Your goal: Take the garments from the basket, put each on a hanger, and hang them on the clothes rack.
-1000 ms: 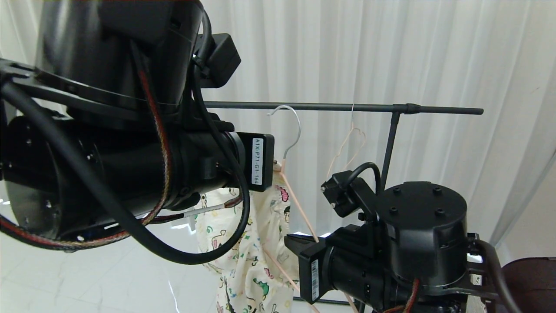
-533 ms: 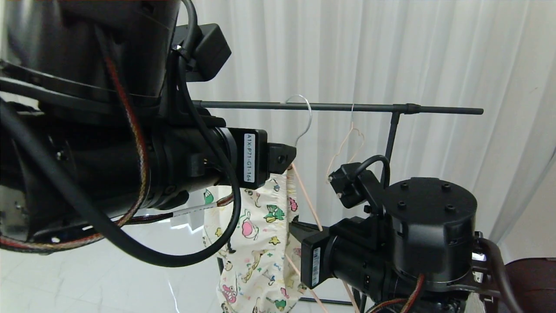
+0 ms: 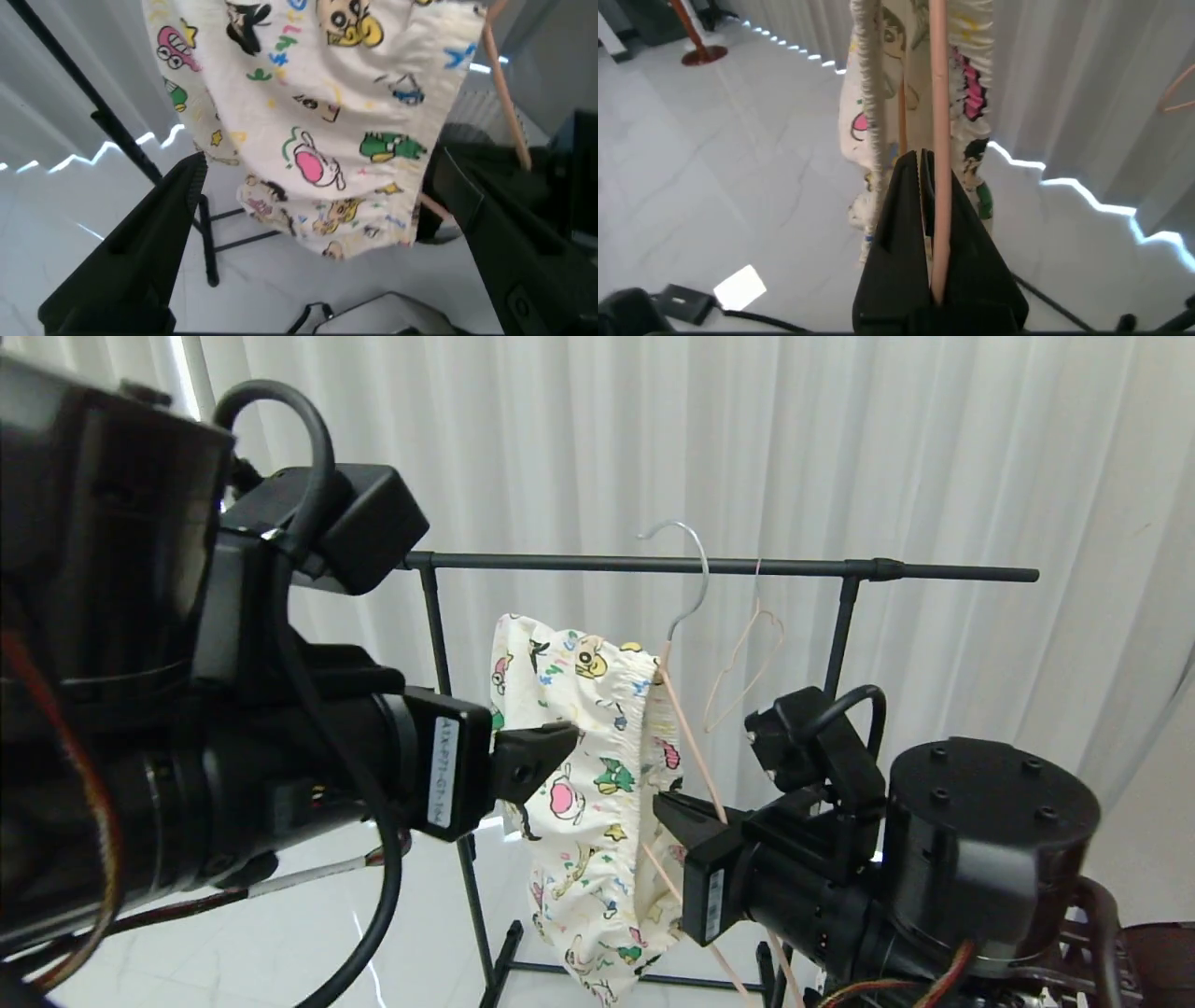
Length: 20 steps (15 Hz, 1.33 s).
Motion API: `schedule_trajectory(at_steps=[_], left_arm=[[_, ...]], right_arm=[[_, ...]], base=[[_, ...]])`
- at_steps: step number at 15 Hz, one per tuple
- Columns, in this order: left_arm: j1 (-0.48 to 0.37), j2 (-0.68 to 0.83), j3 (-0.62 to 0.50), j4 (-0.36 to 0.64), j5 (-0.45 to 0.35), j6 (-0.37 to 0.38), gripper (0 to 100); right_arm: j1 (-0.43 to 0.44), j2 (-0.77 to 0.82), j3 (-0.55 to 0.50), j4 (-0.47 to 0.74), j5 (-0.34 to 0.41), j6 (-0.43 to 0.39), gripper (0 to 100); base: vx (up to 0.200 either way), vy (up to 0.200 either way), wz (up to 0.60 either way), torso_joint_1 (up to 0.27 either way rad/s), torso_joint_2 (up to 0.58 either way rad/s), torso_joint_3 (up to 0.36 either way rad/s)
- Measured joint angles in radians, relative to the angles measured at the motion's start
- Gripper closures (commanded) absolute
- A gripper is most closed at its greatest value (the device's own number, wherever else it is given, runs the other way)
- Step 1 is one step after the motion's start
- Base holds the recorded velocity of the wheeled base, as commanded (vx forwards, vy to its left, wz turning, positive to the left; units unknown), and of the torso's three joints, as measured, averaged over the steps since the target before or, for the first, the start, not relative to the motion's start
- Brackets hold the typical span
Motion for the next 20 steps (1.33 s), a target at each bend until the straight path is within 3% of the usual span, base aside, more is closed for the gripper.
schedule_trajectory(at_steps=[3, 7, 10, 11, 12, 14, 16, 20], left_arm=[[0.018, -0.118, 0.111, -0.001, -0.108, 0.074, 0], [0.111, -0.28, 0.272, -0.001, -0.389, 0.331, 0], [0.129, -0.322, 0.337, -0.001, -0.455, 0.444, 0], [0.125, -0.324, 0.351, -0.01, -0.519, 0.474, 0], [0.121, -0.319, 0.359, -0.02, -0.598, 0.506, 0], [0.114, -0.293, 0.367, -0.029, -0.681, 0.579, 0], [0.083, -0.251, 0.37, -0.033, -0.706, 0.619, 0], [0.0, -0.175, 0.385, -0.067, -0.709, 0.623, 0]], right_arm=[[-0.05, -0.072, 0.121, -0.028, 0.105, -0.089, 100], [-0.122, -0.208, 0.304, -0.031, 0.336, -0.246, 100], [-0.123, -0.267, 0.394, -0.031, 0.452, -0.357, 100], [-0.121, -0.279, 0.416, -0.032, 0.479, -0.389, 100], [-0.114, -0.286, 0.436, -0.031, 0.496, -0.416, 100], [-0.087, -0.294, 0.455, -0.032, 0.503, -0.432, 100], [-0.047, -0.297, 0.458, -0.032, 0.499, -0.434, 100], [-0.01, -0.296, 0.451, -0.032, 0.497, -0.451, 100]], base=[[0.0, 0.0, 0.0, 0.0, 0.0, 0.0], [0.0, 0.0, 0.0, 0.0, 0.0, 0.0], [0.0, 0.0, 0.0, 0.0, 0.0, 0.0], [0.0, 0.0, 0.0, 0.0, 0.0, 0.0], [0.0, 0.0, 0.0, 0.0, 0.0, 0.0], [0.0, 0.0, 0.0, 0.0, 0.0, 0.0], [0.0, 0.0, 0.0, 0.0, 0.0, 0.0], [0.0, 0.0, 0.0, 0.0, 0.0, 0.0]])
